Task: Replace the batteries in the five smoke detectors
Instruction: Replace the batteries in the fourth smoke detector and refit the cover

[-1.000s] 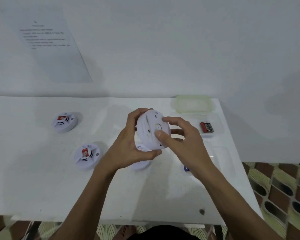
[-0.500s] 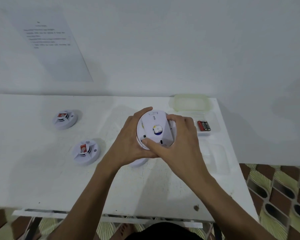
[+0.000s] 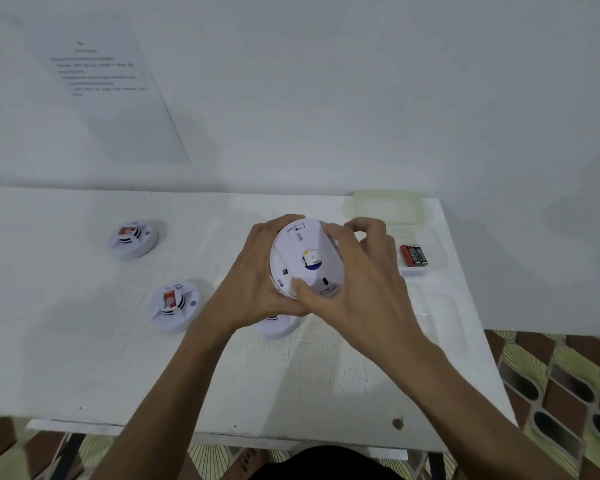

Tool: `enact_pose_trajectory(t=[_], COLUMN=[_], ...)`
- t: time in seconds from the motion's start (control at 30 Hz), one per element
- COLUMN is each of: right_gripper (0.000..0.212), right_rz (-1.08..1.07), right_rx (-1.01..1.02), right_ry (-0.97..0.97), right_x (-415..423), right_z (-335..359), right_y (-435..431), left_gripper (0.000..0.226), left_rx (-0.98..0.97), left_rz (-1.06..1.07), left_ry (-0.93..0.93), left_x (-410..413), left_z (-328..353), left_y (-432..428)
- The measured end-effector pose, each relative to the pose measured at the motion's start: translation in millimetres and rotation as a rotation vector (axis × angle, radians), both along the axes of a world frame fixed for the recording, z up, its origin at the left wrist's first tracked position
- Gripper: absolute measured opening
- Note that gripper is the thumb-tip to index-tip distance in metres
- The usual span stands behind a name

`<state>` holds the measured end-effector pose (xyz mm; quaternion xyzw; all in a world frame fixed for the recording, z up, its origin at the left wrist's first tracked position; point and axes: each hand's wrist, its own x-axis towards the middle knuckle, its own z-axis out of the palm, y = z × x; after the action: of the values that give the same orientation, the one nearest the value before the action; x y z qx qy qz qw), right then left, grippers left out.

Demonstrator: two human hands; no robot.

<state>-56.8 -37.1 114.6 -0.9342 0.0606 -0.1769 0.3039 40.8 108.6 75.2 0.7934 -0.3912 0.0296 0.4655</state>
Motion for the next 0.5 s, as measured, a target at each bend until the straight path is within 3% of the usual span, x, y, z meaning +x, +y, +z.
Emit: enact_pose_trajectory(t=[0.13, 0.23, 0.37, 0.43, 0.5], right_gripper=[0.07, 0.065, 0.065, 0.066, 0.061], right_rz=[-0.075, -0.053, -0.06, -0.035, 0.018], right_rx=[-0.189, -0.153, -0.18, -0.091, 0.156], right_ry=[-0.08, -0.013, -0.083, -0.057, -0.041], right_x=[5.0, 5.8, 3.3, 1.7, -2.7], right_z=[0.9, -0.2, -4.6, -2.6, 4.1], right_y=[2.8, 5.8, 14.1, 12.5, 5.1], left_gripper=[0.08, 0.08, 0.083, 0.084, 0.085], left_rx=[0.053, 0.069, 0.117, 0.12, 0.08], left_rz=[0.019, 0.021, 0.016, 0.038, 0.075], left_ry=[-0.04, -0.07, -0.065, -0.063, -0.05], left_x=[0.5, -1.2, -2.0, -2.4, -4.2], left_z=[-0.7, -3.9, -1.7, -1.8, -3.2], left_y=[-0.8, -1.5, -3.6, -2.0, 2.0])
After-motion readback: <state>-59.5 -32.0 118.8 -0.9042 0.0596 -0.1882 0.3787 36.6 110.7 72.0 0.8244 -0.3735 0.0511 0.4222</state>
